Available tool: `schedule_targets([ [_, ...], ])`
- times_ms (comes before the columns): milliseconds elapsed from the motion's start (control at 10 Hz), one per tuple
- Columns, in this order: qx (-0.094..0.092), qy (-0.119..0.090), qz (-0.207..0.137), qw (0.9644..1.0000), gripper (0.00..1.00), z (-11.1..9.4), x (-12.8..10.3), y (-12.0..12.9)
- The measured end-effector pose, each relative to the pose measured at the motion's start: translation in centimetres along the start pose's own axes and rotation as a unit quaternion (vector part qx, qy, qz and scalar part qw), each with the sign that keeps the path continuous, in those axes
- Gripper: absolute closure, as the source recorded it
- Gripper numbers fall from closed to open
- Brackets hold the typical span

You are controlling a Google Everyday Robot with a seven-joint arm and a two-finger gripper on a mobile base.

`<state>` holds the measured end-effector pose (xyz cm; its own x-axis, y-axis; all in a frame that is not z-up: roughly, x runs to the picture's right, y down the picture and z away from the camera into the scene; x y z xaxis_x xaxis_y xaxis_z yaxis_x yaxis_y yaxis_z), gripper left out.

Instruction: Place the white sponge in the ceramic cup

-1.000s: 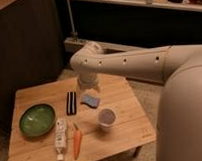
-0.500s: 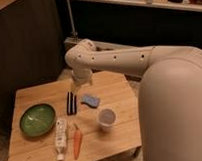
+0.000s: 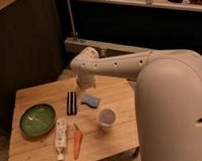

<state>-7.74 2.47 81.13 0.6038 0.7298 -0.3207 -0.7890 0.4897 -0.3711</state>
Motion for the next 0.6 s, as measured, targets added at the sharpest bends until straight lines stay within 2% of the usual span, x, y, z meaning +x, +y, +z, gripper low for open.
schedule_targets([
  [300, -0.013, -0.011, -0.082, 0.9965, 0.35, 1.9, -1.5, -0.6],
  [500, -0.013, -0.004, -0.085, 0.9963, 0.35, 2.8, -1.5, -1.8],
  [600, -0.015, -0.004, -0.087, 0.9961, 0.35, 2.8, -1.7, -1.3],
])
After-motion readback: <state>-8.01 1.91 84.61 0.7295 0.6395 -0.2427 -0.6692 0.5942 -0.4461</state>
